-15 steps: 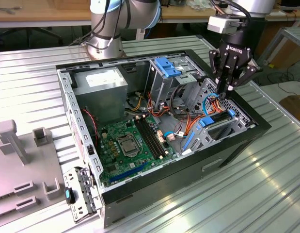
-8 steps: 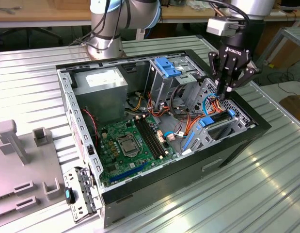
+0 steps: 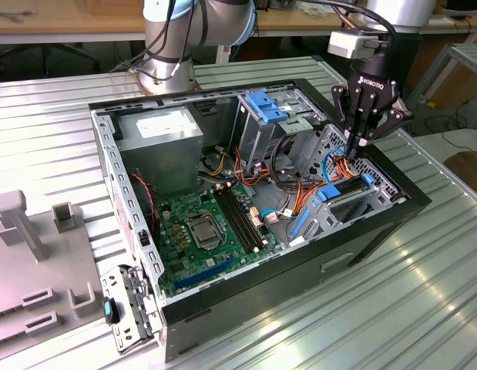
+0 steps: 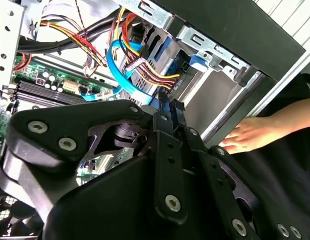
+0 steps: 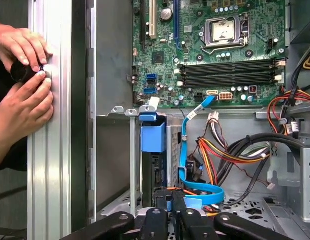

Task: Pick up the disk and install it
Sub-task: 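Insert the second disk wire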

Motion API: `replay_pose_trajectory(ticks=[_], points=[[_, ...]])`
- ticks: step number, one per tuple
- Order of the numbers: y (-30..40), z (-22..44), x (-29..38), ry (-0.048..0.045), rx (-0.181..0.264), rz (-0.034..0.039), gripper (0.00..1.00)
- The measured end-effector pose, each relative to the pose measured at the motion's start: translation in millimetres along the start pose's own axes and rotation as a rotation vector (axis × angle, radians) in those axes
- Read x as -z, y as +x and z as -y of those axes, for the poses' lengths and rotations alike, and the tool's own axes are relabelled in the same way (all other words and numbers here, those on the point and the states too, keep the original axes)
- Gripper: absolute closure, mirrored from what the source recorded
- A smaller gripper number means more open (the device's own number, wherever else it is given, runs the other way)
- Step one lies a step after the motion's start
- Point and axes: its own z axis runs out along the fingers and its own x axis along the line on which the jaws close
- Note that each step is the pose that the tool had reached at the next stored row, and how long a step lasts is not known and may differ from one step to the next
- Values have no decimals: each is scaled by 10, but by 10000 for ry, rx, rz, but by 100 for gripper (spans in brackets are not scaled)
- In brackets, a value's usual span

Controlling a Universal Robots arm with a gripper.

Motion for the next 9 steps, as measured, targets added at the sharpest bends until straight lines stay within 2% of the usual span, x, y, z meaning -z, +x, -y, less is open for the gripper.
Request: replay_pose_trajectory(ticks=[1,2,6,7,9], points=[[30,-5,-14,-1,0,24,84],[83,-15,-39,-1,1,109,84],[181,-52,-76,-1,5,186,84],[215,-59,-89,0,9,274,84],[250,-64,-103,-1,14,638,84]])
